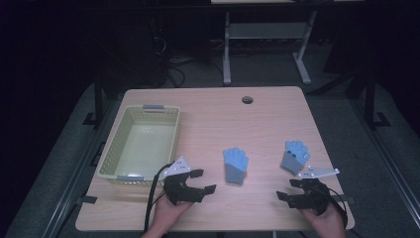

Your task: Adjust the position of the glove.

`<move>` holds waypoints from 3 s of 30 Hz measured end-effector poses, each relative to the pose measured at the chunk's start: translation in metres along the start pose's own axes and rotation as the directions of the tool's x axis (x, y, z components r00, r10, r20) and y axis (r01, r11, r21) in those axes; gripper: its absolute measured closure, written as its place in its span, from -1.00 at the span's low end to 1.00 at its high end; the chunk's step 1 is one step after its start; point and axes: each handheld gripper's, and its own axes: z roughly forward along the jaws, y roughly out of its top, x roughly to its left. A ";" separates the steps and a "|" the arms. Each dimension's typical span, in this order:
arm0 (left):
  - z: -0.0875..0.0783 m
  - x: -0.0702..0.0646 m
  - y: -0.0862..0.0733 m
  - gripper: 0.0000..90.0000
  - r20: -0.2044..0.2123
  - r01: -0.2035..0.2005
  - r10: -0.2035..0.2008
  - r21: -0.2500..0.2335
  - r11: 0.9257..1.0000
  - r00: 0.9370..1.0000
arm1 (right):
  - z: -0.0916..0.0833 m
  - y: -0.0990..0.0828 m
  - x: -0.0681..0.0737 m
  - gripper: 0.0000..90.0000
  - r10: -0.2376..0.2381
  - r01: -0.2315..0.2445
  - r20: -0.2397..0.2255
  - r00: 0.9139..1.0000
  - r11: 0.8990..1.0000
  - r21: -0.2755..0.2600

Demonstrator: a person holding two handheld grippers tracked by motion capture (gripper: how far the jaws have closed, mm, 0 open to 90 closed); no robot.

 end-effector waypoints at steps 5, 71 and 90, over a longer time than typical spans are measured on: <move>-0.001 -0.001 -0.002 -0.50 0.011 0.002 -0.002 -0.012 1.000 1.000 | -0.001 0.001 -0.001 -0.40 -0.001 0.001 0.005 1.000 1.000 -0.006; -0.006 -0.002 0.000 -0.51 0.013 0.015 -0.014 -0.052 0.999 1.000 | 0.005 0.096 -0.059 -0.42 0.044 -0.052 0.068 0.997 0.993 0.110; -0.004 -0.002 -0.001 -0.51 0.013 0.021 -0.020 -0.054 0.998 1.000 | 0.009 0.092 -0.082 -0.36 0.118 -0.135 0.115 0.986 0.980 0.146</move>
